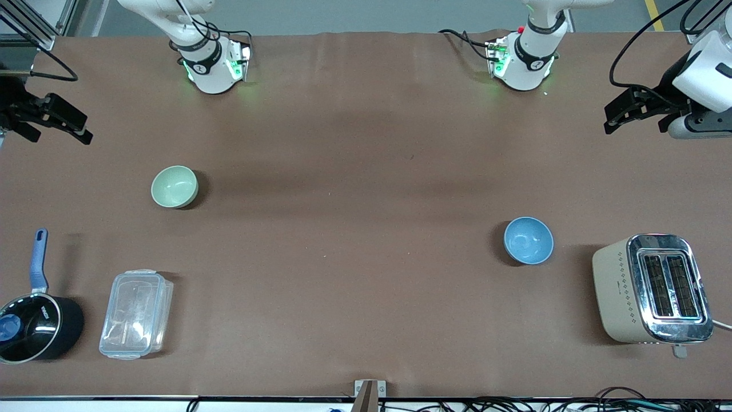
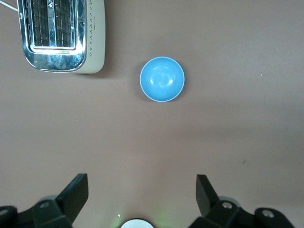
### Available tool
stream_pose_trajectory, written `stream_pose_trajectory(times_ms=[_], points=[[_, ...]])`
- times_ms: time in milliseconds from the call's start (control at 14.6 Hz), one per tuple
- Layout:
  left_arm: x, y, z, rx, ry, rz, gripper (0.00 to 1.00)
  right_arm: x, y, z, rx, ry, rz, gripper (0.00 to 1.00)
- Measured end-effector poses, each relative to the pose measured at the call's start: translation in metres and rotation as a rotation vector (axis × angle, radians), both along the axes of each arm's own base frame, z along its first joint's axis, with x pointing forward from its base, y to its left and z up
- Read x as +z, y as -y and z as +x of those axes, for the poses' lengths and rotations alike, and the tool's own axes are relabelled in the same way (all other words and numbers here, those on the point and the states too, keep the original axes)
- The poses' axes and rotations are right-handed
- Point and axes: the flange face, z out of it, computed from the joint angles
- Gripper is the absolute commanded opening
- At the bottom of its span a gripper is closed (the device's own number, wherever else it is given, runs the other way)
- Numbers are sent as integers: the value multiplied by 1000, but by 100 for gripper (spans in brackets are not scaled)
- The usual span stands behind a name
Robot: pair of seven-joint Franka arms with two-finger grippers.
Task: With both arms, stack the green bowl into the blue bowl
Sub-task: 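Reach the left gripper down to the light blue bowl by the toaster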
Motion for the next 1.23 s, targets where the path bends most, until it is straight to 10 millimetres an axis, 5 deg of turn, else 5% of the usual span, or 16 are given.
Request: stream_pose_trajectory(times_ms=[411, 616, 822, 1027, 1233], points=[[1, -3, 1, 6, 2, 0, 100, 0, 0, 0, 0, 0, 0, 100], [-19, -6, 12, 12, -37, 4, 100, 0, 0, 0, 0, 1, 0, 100], [-78, -14, 43, 23, -114, 21, 100, 0, 0, 0, -1, 0, 0, 100], [-165, -16, 79, 28, -109, 11, 100, -1, 1, 0, -1, -3, 0, 100], [-249, -23, 90, 38, -55, -5, 100, -2, 3, 1, -5, -7, 0, 100]])
